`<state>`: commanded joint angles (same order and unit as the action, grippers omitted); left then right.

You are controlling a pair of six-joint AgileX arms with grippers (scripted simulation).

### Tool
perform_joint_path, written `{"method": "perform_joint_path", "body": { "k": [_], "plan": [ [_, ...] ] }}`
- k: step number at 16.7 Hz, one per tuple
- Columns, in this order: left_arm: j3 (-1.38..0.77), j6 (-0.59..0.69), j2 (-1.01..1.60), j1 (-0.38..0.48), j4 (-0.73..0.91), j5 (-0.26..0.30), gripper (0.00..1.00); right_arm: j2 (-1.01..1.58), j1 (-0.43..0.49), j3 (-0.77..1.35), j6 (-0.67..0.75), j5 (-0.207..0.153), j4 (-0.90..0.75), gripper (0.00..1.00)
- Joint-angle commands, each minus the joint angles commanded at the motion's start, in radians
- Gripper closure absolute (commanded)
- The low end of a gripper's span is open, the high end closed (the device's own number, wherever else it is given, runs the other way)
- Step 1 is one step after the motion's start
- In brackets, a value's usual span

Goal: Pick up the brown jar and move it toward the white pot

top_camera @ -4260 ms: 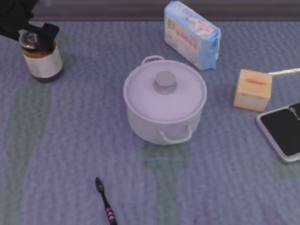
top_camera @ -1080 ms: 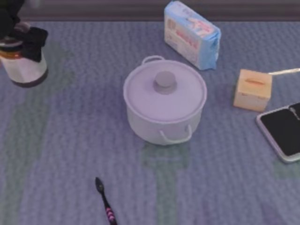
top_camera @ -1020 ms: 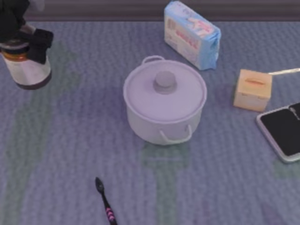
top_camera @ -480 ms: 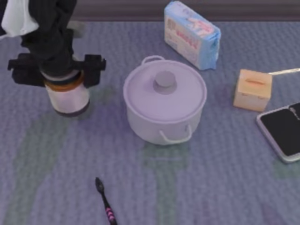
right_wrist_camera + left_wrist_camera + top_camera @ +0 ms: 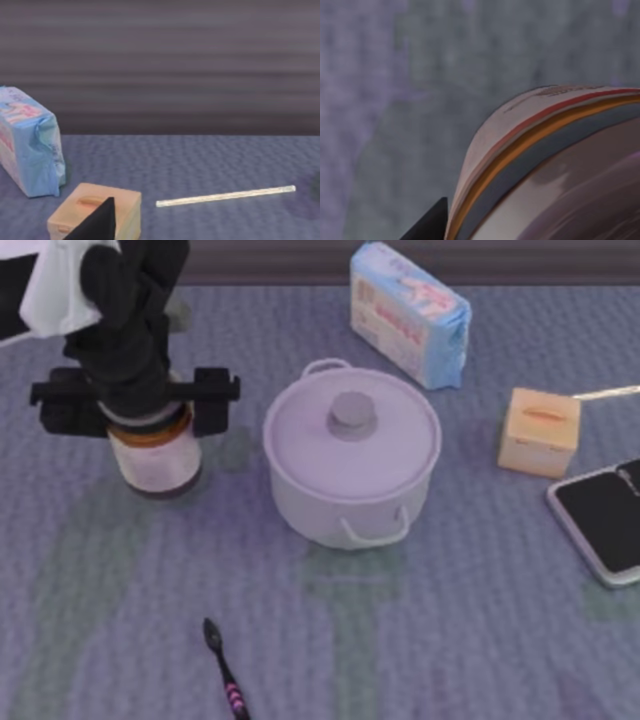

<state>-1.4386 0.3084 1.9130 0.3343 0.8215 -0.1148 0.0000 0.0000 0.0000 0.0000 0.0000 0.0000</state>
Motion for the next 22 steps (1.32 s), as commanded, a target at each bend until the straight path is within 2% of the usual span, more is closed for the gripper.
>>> {"method": "perform_joint_path", "body": {
  "k": [7,11,22],
  "plan": [
    [0.073,-0.010,0.081,-0.006,-0.161,0.002,1.00,0.000,0.000,0.000,0.000,0.000,0.000,0.00],
    [0.076,-0.010,0.084,-0.006,-0.166,0.002,1.00,0.000,0.000,0.000,0.000,0.000,0.000,0.00],
    [0.076,-0.010,0.084,-0.006,-0.166,0.002,0.17,0.000,0.000,0.000,0.000,0.000,0.000,0.00]
  ]
}}
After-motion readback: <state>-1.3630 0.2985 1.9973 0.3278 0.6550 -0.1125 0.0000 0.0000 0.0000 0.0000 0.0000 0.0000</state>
